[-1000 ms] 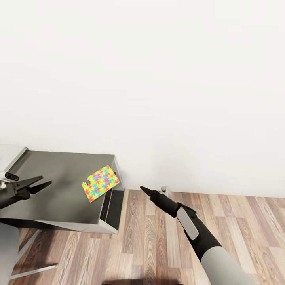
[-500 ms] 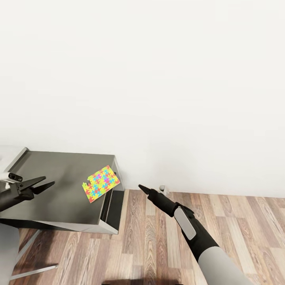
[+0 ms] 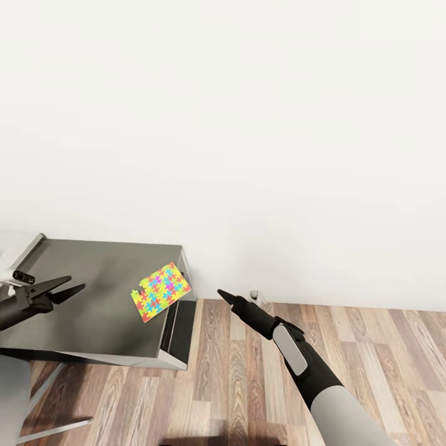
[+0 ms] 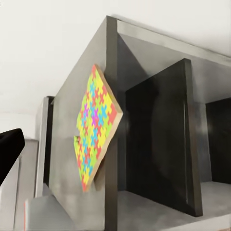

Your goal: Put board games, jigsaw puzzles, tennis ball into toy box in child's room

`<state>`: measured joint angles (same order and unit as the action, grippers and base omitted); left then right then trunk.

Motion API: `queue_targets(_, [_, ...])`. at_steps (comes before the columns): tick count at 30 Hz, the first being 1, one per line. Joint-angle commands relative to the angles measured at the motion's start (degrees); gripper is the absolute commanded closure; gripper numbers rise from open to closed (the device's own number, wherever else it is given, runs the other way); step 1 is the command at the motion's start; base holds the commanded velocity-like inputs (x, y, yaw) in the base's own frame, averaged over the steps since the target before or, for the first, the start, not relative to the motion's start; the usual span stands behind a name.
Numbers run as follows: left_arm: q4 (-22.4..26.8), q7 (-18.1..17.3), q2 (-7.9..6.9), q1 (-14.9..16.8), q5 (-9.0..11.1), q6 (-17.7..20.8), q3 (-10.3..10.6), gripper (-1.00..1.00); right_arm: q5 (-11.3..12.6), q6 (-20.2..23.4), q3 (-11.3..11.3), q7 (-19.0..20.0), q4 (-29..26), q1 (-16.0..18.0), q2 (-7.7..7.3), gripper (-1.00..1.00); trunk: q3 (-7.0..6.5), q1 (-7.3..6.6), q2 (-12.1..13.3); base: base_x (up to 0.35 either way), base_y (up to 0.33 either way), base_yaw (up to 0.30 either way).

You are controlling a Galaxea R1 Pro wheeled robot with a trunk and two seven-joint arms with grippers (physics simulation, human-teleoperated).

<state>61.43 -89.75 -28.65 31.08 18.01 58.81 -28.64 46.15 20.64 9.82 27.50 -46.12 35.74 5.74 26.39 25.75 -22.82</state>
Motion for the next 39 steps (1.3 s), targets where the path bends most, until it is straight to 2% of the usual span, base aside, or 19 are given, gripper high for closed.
queue_targets(1, [0.0, -0.25, -0.03, 0.03, -0.06, 0.61, -0.03, -1.0, 0.53, 0.45, 0.0, 0.31, -0.02, 0.03, -0.01, -1.0, 0.26, 0.25, -0.5, 0.0, 0.0, 0.0])
queue_targets(6, [0.0, -0.25, -0.05, 0.03, -0.04, 0.68, -0.09, -1.0, 0.47, 0.75, 0.02, 1.91, 0.17, 0.03, -0.22, -1.0, 1.16, 1.35, -2.5, 0.0, 0.0, 0.0])
queue_targets(7, [0.0, -0.25, -0.06, 0.03, -0.05, 0.66, -0.07, -1.0, 0.45, 0.78, 0.02, 7.35, 0.31, 0.03, -0.24, -1.0, 1.34, 1.57, -2.9, 0.0, 0.0, 0.0])
queue_targets(12, [0.0, -0.25, -0.07, 0.03, -0.08, 0.66, -0.09, -1.0, 0.45, 1.12, -0.01, 13.31, 2.73, 0.03, -0.57, -1.0, 2.24, 2.67, -4.91, 0.0, 0.0, 0.0])
queue_targets(14, [0.0, -0.25, -0.08, 0.03, -0.08, 0.63, -0.1, -1.0, 0.59, 1.2, -0.04, 14.27, 3.81, 0.03, -0.97, -1.0, 2.6, 3.11, -5.71, 0.0, 0.0, 0.0])
queue_targets(21, [0.0, -0.25, -0.11, 0.02, -0.08, 0.63, -0.1, -1.0, 2.23, 1.16, -0.87, 15.66, 5.61, 0.03, -1.46, -1.0, 3.85, 4.64, -8.52, 0.0, 0.0, 0.0])
queue_targets(28, [0.0, -0.25, -0.29, 0.03, -0.06, 0.62, -0.1, -1.0, 2.32, 0.9, -1.04, 15.28, 5.69, 0.03, -0.98, -1.0, 5.11, 6.18, -11.32, 0.0, 0.0, 0.0])
queue_targets(39, [0.0, -0.25, -0.31, 0.03, 0.0, 0.63, -0.18, -1.0, 2.46, 1.17, -3.21, 15.07, 5.75, 0.03, -0.91, -1.0, 7.08, 8.6, -15.74, 0.0, 0.0, 0.0])
